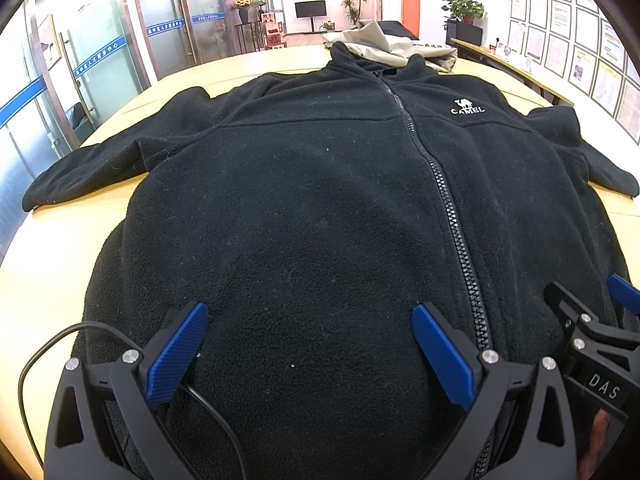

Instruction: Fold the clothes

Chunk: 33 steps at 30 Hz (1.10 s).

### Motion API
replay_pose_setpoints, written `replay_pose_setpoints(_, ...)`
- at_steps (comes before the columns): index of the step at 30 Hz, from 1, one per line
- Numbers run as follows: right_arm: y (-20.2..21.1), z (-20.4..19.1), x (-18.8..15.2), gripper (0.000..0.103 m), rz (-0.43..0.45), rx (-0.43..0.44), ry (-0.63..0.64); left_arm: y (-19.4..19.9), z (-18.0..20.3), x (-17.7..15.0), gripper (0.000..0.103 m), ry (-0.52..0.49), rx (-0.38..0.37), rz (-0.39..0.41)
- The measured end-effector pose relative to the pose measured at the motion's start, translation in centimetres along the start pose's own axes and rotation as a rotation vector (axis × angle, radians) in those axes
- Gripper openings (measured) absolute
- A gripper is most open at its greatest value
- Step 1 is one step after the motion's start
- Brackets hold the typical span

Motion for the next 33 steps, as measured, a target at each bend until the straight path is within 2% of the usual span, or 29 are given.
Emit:
replay_pose_setpoints(11,0.1,0.5,0.1,0.103,-0.021,0.017,-0.028,-0.1,0.1,0.0,0.103,-0.007,-0.004,-0.007)
replay_pose_setpoints(12,0.1,0.5,0.1,0.103,-0.021,0.016,-0.028,-0.1,0.0,0.1,0.103,-0.013,-0.013,-0.017)
replay_pose_setpoints(14,0.1,0.5,0.2,0.103,-0.031,0.012,-0.030,-0.3,-0.2,0.7,0.103,-0.044,-0.033,-0.087)
replay_pose_setpoints(17,0.1,0.4,0.9,0.103,-0.150,-0.019,-0.004,0.6,-1.4,2.0,0.102,-0.074,-0.012,-0.228)
replay_pose_setpoints(19,0.5,-0.1,1.8,0.103,-0.298,-0.066,0.051,3.1,-3.2,3.8,0.102,-0.054,-0.002,-0.241)
replay_pose_setpoints(21,2.4,-1.2,3.0,0.103,-0.327,-0.094,0.157,5.8,-4.9,5.9,0.102,-0.037,-0.001,-0.239)
replay_pose_setpoints(23,6.1,-2.4,5.3,0.103,-0.281,-0.108,0.214,8.2,-6.3,8.0,0.102,-0.029,0.003,-0.240)
replay_pose_setpoints(29,15.6,-4.8,11.4,0.103,-0.212,-0.109,0.133,14.9,-9.8,13.4,0.102,-0.011,0.027,-0.165)
replay_pose_setpoints(33,19.6,-6.3,13.4,0.103,-0.166,-0.119,0.131,17.7,-11.1,15.0,0.102,-0.013,0.010,-0.128)
Point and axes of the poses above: each gripper's, at about its wrist camera, not at the fingertips, and y roughly against the way its jaws point, z to its right, x to its top, the point moved 3 cm from there along -y, roughly the way its jaws point, and after that the axes turned 10 degrees about -y, right-handed, at the moved point
